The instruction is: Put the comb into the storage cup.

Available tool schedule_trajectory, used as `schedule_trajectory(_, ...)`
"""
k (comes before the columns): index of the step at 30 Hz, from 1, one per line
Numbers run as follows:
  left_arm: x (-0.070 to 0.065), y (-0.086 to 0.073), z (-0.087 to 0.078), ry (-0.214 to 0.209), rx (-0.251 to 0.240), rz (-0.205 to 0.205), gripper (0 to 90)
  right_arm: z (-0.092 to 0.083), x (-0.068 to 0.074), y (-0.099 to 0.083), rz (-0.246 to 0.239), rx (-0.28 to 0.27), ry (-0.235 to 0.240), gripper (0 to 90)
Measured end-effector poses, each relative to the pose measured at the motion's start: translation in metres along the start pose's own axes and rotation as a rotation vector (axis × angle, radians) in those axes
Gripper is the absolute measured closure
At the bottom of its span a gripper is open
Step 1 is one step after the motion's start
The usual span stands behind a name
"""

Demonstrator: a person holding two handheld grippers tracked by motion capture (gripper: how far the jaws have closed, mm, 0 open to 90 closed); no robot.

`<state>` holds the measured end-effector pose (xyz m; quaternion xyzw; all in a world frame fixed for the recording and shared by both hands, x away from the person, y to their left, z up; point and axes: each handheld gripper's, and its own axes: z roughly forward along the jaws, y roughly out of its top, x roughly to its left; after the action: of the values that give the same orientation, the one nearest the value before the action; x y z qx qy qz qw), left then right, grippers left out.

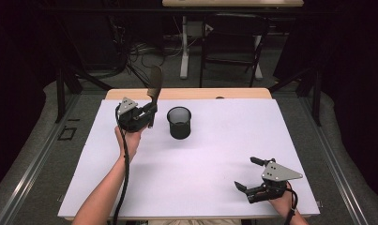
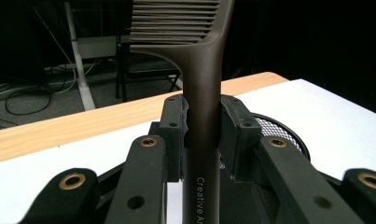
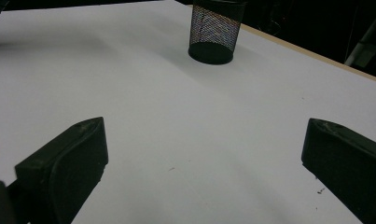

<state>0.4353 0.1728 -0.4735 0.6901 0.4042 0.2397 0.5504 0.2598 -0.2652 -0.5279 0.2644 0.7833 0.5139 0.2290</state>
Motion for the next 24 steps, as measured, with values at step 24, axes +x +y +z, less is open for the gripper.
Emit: schedule_trajectory(24, -0.002, 0.013, 0.003, 0.01, -0.033, 0.018, 72.4, -0.002, -0.001, 0.0, -0.003, -0.002, 0.001, 0.0)
